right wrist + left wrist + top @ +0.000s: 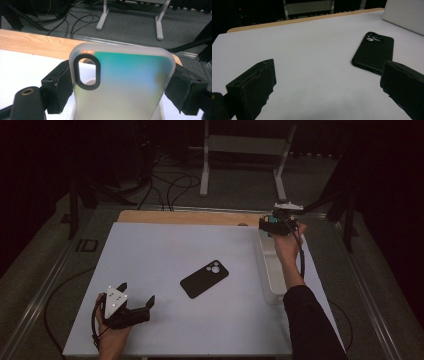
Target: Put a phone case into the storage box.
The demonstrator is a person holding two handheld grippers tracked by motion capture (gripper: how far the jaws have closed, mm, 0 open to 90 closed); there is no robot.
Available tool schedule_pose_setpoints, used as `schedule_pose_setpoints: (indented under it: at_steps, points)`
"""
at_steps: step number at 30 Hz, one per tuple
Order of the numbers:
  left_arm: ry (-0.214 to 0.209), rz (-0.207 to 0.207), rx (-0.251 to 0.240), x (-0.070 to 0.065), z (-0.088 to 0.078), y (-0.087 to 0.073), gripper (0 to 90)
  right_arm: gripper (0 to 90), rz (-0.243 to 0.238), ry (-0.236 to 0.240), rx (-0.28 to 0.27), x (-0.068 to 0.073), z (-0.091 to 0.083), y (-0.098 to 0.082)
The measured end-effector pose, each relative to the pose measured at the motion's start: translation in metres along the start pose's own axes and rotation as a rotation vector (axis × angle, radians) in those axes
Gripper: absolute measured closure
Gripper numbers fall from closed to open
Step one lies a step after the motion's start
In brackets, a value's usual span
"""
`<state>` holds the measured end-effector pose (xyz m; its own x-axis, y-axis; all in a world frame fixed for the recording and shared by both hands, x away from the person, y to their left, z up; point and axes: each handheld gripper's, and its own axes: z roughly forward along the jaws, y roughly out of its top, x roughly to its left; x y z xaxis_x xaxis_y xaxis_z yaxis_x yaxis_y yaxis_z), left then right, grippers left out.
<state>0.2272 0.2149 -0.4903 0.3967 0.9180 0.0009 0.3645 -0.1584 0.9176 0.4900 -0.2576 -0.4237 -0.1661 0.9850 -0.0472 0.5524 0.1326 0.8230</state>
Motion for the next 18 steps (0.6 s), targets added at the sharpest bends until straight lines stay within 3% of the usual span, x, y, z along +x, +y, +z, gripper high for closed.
schedule_pose_setpoints:
  at_steps: [7,18]
  points:
    - [0.000,-0.001,0.000,0.000,0.000,0.000,0.9,16.2,0.028,-0.012,0.035,0.000,0.006,-0.004]
    - [-0.002,0.002,0.005,0.000,0.000,0.000,0.9,16.2,0.019,-0.012,0.056,-0.001,0.012,-0.012]
